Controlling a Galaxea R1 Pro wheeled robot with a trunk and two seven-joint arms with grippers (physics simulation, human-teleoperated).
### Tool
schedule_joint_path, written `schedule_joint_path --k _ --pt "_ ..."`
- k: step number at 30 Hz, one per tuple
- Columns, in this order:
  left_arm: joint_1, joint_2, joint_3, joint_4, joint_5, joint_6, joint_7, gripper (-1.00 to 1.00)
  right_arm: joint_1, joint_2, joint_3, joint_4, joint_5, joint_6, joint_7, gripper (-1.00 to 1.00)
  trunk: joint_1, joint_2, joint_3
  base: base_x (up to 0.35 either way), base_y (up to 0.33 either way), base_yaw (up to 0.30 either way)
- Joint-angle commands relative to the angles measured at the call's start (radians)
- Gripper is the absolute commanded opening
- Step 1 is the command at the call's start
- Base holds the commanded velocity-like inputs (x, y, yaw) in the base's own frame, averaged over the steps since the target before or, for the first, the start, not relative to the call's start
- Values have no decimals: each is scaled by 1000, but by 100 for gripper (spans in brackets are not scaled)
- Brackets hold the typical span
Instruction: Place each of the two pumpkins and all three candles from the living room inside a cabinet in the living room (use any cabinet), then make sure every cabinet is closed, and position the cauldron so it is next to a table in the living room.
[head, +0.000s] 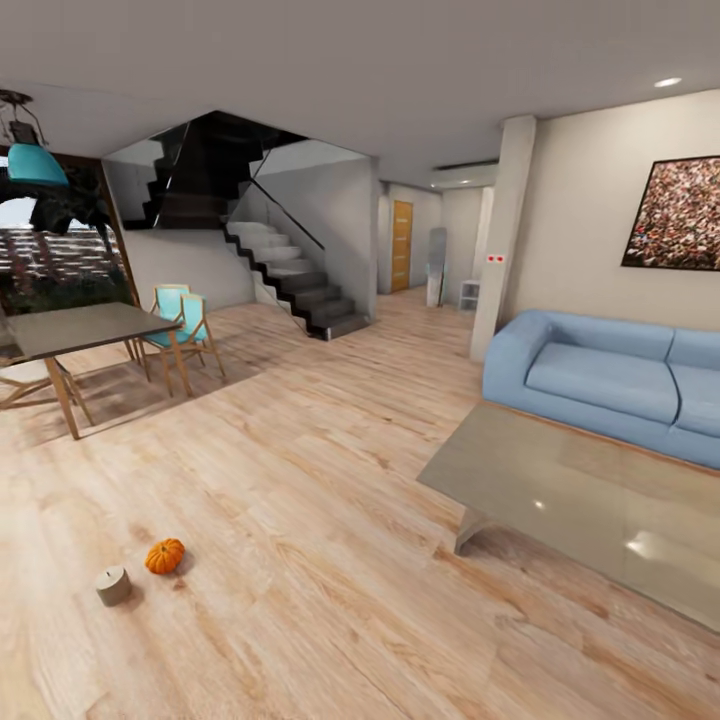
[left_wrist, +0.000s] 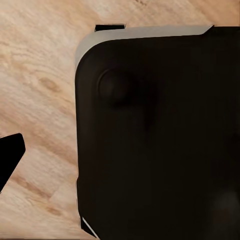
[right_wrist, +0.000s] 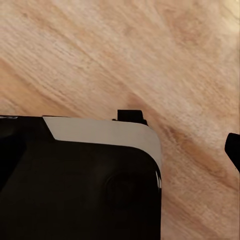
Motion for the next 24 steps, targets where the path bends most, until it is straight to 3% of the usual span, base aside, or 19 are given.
schedule_joint_path --k 1,11,24 --pt "0 0 0 0 0 0 0 100 0 0 0 0 0 0 0 100 0 0 0 0 0 287" --pt "0 2 0 0 0 0 2 100 0 1 1 3 1 2 -1 100 0 0 -10 0 0 235" --pt "0 2 0 0 0 0 6 100 0 1 32 2 0 1 -2 100 0 0 -25 0 0 215"
